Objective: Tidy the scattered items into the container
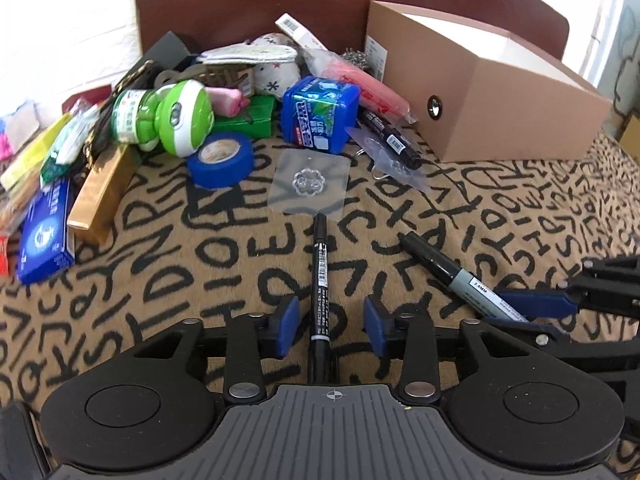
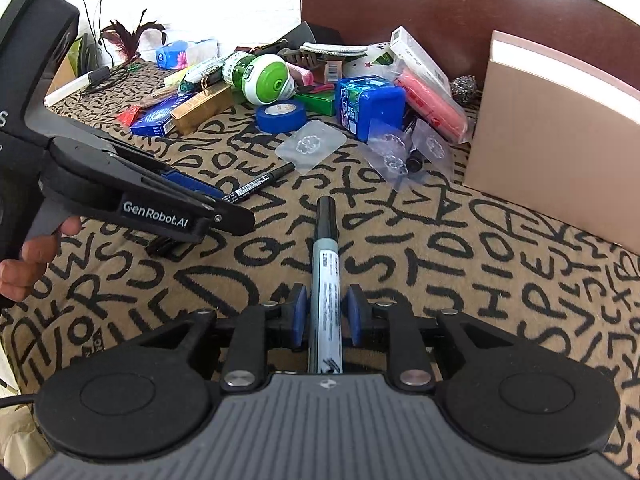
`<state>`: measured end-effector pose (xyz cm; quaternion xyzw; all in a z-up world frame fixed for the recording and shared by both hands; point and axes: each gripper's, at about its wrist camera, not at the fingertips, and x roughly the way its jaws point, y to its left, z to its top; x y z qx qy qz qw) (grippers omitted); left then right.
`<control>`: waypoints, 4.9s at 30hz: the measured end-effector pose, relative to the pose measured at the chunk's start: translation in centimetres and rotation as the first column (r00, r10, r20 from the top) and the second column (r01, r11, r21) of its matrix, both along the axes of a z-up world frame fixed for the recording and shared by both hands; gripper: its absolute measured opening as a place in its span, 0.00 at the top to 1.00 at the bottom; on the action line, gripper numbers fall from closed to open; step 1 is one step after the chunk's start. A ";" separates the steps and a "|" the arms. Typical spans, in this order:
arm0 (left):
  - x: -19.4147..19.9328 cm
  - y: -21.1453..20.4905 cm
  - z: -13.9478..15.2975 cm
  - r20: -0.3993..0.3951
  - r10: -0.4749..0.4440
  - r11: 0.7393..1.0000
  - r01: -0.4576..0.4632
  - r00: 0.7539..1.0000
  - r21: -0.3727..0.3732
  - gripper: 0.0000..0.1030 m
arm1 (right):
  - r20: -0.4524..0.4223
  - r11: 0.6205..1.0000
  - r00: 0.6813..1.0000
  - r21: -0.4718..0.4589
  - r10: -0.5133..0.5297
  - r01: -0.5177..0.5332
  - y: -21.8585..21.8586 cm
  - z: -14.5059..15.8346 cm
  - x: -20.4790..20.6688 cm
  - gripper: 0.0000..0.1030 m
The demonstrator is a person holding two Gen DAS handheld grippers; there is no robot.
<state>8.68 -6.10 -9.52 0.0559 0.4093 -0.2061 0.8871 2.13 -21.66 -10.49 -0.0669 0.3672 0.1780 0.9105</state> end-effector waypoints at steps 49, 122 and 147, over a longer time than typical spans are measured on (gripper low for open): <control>6.8 -14.1 15.6 0.159 -0.202 0.938 0.237 0.966 -0.253 0.95 | 0.276 0.978 0.938 0.069 -0.208 0.196 -12.4 13.0 6.6 0.83; 17.5 -24.7 11.7 0.193 0.016 0.991 0.010 0.981 -0.137 0.04 | 0.118 0.922 0.937 -0.176 -0.329 0.346 -21.0 8.2 19.3 0.00; 6.3 -20.1 12.8 0.337 0.019 0.991 0.027 0.941 -0.132 0.00 | 0.309 0.918 0.888 -0.097 -0.340 0.385 -16.1 10.6 6.3 0.00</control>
